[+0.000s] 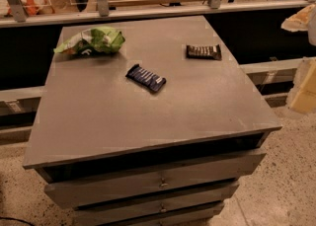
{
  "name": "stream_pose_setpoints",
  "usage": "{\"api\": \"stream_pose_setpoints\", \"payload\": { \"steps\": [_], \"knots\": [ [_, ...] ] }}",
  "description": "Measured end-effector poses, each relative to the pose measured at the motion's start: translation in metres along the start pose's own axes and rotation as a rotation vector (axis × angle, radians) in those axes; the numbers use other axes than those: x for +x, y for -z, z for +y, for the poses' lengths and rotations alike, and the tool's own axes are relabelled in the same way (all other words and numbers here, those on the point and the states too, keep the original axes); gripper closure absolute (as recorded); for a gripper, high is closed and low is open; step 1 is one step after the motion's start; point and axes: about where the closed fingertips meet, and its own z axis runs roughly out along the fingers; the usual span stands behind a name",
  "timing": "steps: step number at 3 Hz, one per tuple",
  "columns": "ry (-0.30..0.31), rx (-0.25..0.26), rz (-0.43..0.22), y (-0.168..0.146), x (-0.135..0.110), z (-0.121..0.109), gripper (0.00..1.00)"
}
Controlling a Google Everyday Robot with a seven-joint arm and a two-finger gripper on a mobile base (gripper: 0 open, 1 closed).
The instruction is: Pick rxbar blueberry
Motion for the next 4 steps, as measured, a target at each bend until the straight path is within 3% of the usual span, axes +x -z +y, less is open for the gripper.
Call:
{"api": "stream_pose_setpoints", "payload": {
  "steps": [1, 2, 3, 4],
  "knots": [
    [0.000, 0.000, 0.000, 0.000, 0.000, 0.000, 0.00],
    [0.017, -0.021, -0.063, -0.003, -0.011, 0.005, 0.00],
    [-0.008, -0.088, -0.212, -0.028, -0.030, 0.017, 0.00],
    [-0.085, -0.125, -0.385, -0.054, -0.058, 0.032, 0.00]
  ]
}}
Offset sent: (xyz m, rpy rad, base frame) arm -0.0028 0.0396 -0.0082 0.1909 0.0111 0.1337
